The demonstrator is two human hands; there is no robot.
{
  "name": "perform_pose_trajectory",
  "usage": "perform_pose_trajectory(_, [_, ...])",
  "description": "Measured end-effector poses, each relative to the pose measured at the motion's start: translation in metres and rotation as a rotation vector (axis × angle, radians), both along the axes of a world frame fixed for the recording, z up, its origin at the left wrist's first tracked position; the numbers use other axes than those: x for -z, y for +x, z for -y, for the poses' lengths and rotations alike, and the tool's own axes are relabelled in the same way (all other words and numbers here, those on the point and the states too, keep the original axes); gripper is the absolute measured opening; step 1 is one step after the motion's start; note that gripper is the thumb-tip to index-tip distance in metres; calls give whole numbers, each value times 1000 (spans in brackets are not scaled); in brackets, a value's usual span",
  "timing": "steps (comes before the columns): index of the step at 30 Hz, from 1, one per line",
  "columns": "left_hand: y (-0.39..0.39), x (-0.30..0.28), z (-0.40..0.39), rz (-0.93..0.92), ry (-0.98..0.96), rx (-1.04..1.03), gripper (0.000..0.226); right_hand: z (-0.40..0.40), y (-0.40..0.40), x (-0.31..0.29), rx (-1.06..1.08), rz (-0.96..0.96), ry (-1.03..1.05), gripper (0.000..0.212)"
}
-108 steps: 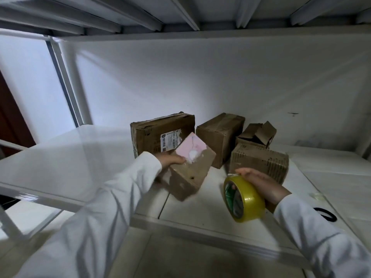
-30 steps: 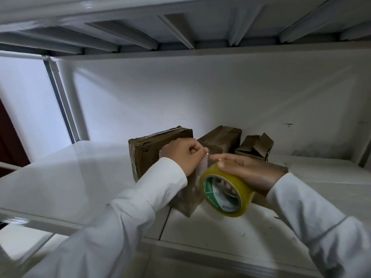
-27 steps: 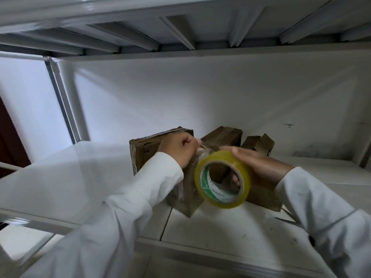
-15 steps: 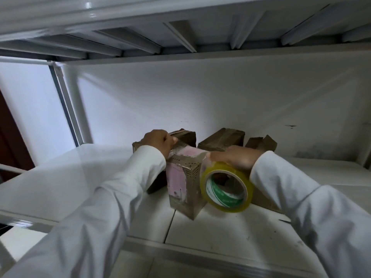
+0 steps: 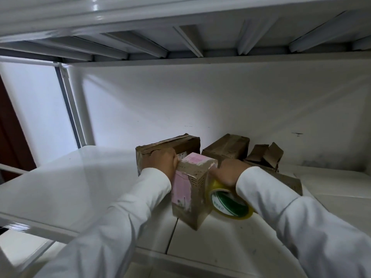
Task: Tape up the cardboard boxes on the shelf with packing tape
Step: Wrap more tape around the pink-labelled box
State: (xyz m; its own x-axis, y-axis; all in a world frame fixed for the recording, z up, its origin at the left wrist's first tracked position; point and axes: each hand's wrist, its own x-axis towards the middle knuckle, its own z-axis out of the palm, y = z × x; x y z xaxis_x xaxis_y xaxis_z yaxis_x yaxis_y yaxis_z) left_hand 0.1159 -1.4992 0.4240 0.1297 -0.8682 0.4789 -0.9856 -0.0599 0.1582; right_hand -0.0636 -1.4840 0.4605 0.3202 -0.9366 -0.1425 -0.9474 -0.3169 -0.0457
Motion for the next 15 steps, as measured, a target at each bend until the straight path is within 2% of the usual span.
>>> perform_pose_trajectory(2, [-2,3,3,-23,32,-32,24,-2,3,9,-43,-58,-13,39])
perform_pose_trajectory(3, [-1,1,5,-23,70,-84,32,0,6,14,-74,-87,-26,40])
perform_pose_trajectory(6, [7,-10,12,112,132,-212,51,9,13,26,-92,-163,-61,44])
perform_pose_trajectory(8, [3,-17,12,143,55,-143,43,13,16,31,-83,-187,-71,44])
perform_pose_trajectory(10, [-17,-17,9,123,7,38,34,16,17,33,-67,-160,-71,42])
perform_pose_trajectory(12, [-41,-11,8,3,201,152,45,16,17,34,-23,-92,-49,40])
perform_pose_trajectory(14, [-55,-2,18,-76,465,100,69,16,17,35,7,-51,-16,42])
perform_pose_trajectory(15, [-57,0,25,-61,532,49,79,16,17,36,24,-32,-3,44])
